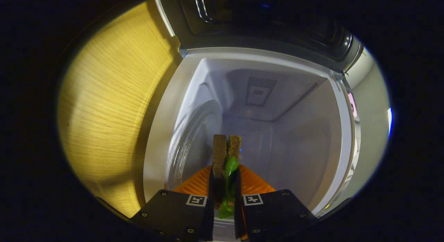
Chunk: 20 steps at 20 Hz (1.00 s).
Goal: Open the microwave, put the food inside, and close the microwave door.
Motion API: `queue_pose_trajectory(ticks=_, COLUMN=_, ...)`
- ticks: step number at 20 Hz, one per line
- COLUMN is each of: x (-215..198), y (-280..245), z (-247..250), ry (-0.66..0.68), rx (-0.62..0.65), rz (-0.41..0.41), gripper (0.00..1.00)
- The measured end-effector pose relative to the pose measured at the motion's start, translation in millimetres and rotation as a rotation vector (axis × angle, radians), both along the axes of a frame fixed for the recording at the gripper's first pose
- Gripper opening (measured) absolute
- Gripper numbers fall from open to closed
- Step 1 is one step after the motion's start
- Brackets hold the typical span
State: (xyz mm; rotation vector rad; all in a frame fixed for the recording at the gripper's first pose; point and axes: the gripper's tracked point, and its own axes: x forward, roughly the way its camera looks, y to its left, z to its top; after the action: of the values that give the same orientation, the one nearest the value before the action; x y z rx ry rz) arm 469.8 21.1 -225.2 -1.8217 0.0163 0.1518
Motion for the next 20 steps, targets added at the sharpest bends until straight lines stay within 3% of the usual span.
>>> queue_pose_trajectory(ticks=3, x=2, y=-1, z=5, ry=0.011, rx=0.010, rz=-0.004, gripper=0.27)
queue_pose_trajectory(ticks=4, x=5, y=-2, z=4, ry=0.028, rx=0.012, rz=-0.007, gripper=0.38)
queue_pose_trajectory(ticks=7, x=-4, y=-2, z=12, ry=0.019, rx=0.018, rz=-0.002, gripper=0.41)
queue_pose_trajectory(ticks=8, x=-9, y=-3, z=10, ry=0.040, rx=0.032, rz=0.000, gripper=0.51)
queue_pose_trajectory(ticks=10, x=-21, y=-4, z=11, ry=0.056, rx=0.042, rz=0.007, gripper=0.58)
queue_pose_trajectory(ticks=14, x=-51, y=-1, z=35, ry=0.008, rx=0.111, rz=0.072, gripper=0.58)
queue_pose_trajectory(ticks=20, x=-104, y=-10, z=73, ry=-0.008, rx=0.344, rz=0.114, gripper=0.59)
